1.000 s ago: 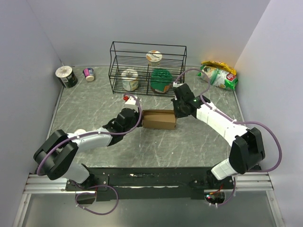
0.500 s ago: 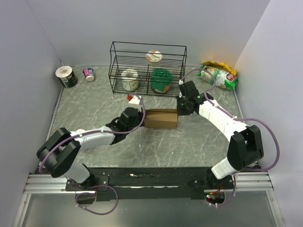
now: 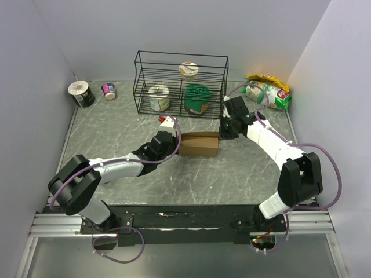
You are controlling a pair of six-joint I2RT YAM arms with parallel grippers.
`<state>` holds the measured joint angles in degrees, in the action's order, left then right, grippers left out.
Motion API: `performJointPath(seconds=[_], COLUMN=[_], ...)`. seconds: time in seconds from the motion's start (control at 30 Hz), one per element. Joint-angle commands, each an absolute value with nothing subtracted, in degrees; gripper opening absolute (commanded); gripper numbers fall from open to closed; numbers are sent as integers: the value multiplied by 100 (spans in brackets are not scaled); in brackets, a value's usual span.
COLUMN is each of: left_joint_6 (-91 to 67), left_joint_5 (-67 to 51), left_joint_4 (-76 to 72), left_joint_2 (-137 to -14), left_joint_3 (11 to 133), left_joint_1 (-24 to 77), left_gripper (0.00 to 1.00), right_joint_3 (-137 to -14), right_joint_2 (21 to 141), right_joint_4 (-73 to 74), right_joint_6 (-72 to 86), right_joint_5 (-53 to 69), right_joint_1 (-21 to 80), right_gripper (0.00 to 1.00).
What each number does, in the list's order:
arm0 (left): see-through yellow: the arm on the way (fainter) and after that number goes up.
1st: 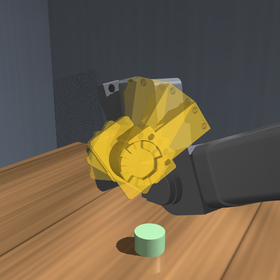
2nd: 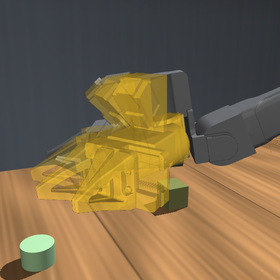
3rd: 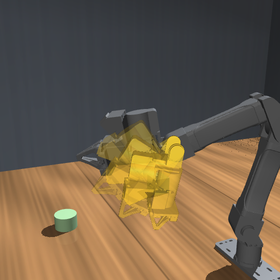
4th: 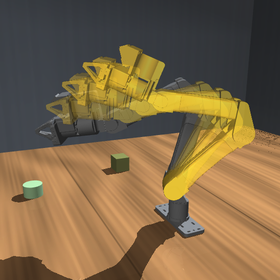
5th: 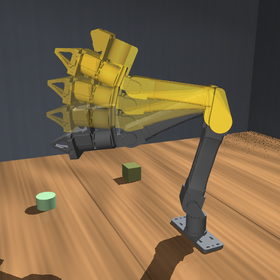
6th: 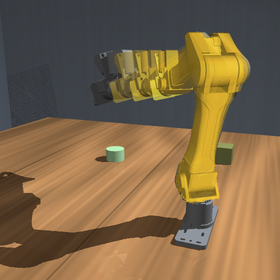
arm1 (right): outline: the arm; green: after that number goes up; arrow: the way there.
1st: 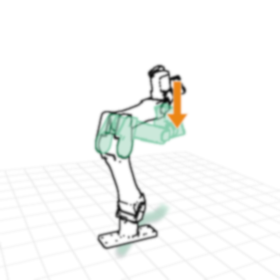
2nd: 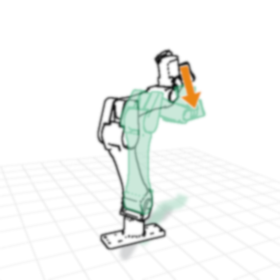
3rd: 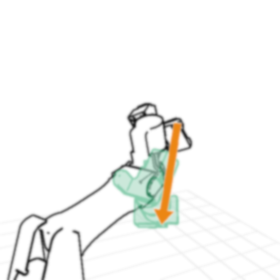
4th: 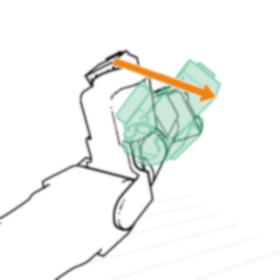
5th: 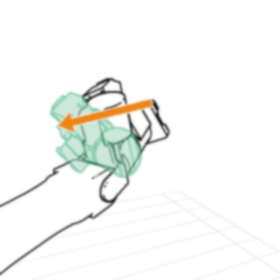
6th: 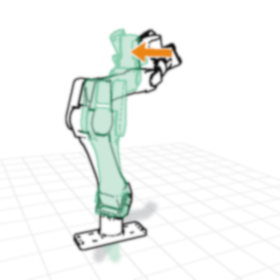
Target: Fold the paper box
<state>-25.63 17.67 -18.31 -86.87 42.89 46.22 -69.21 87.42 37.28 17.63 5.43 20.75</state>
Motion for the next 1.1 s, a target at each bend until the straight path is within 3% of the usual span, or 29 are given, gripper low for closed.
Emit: performJointPath(seconds=[0.0,0.67,1.07], left_joint_6=[-2575,-2549,-2566], left_joint_5=[1160,1213,1178], left_joint_4=[-554,-492,-510], left_joint_2=[-9123,-9237,-9246], left_joint_3=[4113,4166,4228], left_joint_1=[4834,4843,4843], left_gripper=[1,1,1], right_joint_3=[-7251,-7365,-6803], right_joint_2=[8780,8886,8657], right_joint_4=[3296,3279,2795], right_joint_6=[2030,2004,2215], right_joint_5=[1257,1467,1556], right_joint_1=[2092,1837,1828], right_gripper=[0,0,0])
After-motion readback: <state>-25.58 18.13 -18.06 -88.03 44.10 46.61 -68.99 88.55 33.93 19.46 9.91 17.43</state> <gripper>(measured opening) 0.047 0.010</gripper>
